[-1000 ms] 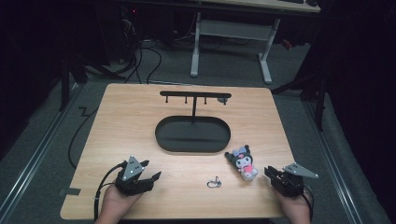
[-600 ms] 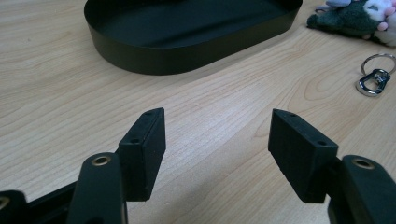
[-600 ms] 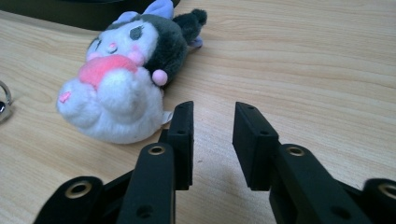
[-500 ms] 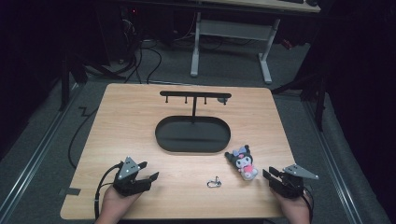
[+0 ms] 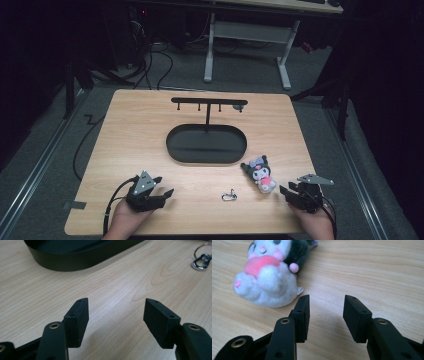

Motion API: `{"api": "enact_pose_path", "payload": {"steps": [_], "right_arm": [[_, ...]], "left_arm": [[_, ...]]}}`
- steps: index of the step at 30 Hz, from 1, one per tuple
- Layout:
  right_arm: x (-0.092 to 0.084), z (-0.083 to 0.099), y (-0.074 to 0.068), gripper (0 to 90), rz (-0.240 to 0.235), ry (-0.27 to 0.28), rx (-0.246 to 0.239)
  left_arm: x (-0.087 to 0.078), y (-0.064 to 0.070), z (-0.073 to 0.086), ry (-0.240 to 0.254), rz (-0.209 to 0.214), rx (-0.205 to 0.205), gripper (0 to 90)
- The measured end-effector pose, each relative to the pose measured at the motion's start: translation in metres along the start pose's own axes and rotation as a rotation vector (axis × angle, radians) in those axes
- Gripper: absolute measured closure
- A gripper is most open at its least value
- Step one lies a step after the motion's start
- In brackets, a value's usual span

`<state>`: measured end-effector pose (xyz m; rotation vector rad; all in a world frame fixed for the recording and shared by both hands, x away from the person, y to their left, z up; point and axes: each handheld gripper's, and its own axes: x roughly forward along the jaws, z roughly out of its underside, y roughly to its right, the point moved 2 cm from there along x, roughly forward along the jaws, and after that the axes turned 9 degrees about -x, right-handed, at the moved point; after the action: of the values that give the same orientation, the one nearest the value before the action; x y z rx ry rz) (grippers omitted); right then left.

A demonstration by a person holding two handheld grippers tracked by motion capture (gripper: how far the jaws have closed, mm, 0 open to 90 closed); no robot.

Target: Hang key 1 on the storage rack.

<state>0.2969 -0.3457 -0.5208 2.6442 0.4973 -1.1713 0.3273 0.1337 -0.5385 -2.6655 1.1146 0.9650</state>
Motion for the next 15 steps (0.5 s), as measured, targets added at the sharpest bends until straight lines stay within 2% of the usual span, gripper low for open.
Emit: {"api": "enact_pose_path", "payload": {"steps": [4,9,15], "right_arm": [[0.0,-0.007,-0.003,55.0,-0.004,-0.035,-0.007],[0.001,-0.015,-0.005,52.5,-0.008,-0.083,-0.037],[-0.001,-0.021,-0.006,50.2,-0.025,-0.139,-0.072]], "left_arm": [[-0.002,0.003,0.001,-0.002,0.013,0.006,36.9],[-0.005,0.004,-0.002,0.037,0.031,0.007,36.9],[-0.005,0.005,0.0,0.037,0.036,0.021,37.0]]}}
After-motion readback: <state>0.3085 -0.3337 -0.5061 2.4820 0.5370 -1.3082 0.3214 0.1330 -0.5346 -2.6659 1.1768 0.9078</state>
